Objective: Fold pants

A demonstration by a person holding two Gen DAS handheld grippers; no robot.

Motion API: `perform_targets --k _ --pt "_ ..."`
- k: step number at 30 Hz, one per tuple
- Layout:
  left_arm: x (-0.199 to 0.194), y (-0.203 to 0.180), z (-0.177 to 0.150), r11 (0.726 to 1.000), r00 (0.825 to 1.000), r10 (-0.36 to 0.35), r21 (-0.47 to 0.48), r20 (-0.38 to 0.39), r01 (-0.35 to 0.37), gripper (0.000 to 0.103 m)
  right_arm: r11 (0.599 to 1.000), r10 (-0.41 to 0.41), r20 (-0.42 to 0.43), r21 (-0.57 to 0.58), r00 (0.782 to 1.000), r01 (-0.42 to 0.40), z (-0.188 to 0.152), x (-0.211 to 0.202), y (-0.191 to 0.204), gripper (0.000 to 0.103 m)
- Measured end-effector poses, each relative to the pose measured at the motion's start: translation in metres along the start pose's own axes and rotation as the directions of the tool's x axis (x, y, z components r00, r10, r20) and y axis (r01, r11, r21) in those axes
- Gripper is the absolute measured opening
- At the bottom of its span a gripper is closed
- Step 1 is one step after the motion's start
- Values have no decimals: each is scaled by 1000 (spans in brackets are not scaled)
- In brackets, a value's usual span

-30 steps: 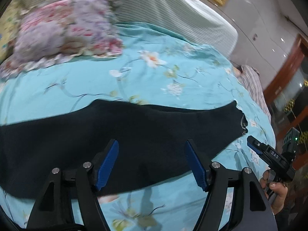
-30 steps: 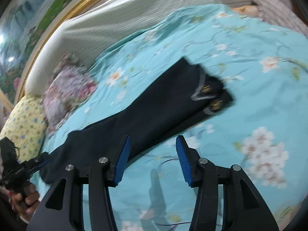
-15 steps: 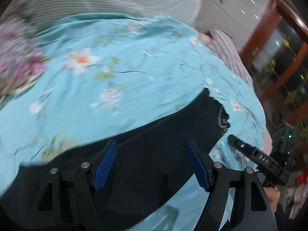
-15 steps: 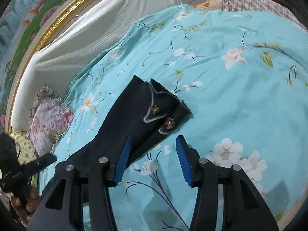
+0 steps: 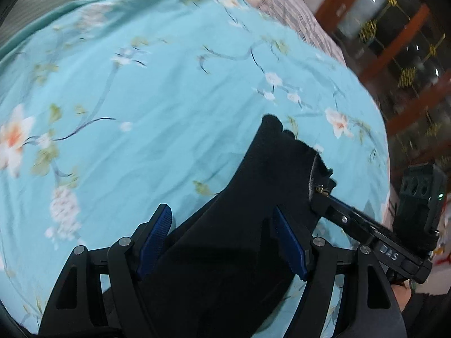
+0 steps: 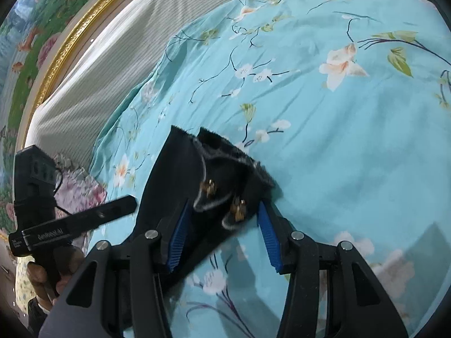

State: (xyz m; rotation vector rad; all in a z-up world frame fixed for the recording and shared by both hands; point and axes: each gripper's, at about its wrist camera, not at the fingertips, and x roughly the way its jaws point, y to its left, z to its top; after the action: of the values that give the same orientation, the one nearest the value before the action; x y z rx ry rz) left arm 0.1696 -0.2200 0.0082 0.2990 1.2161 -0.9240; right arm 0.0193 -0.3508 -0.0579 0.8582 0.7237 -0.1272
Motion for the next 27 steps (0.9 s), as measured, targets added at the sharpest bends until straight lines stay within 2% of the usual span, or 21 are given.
perform_targets --k 1,2,3,10,15,20,23,27 --pt "6 -3 3 1000 1000 -9 12 -18 9 74 1000 -8 -3 -5 1000 8 1 3 0 32" --pt "12 -6 7 1000 999 -19 22 -36 20 74 1000 -14 -6 -3 1000 14 2 5 -2 18" --pt "17 -9 11 999 998 -28 30 -51 29 74 1000 -2 -8 7 1000 2 3 6 -6 15" --pt "53 -40 38 993 992 -47 106 -119 60 74 996 75 26 42 997 -76 12 -10 -28 12" --pt "64 -52 47 987 991 -59 144 -124 77 71 988 101 36 113 994 -104 12 -17 -51 11" --pt "67 -62 51 978 986 -115 163 -117 134 30 985 126 51 113 991 -131 7 -20 -49 11" --pt "60 -67 48 976 991 -111 181 -71 122 20 978 167 49 118 985 -172 8 -20 -51 12" --pt "37 -67 42 976 989 -145 167 -7 144 16 965 242 61 87 968 -246 10 -29 -42 12"
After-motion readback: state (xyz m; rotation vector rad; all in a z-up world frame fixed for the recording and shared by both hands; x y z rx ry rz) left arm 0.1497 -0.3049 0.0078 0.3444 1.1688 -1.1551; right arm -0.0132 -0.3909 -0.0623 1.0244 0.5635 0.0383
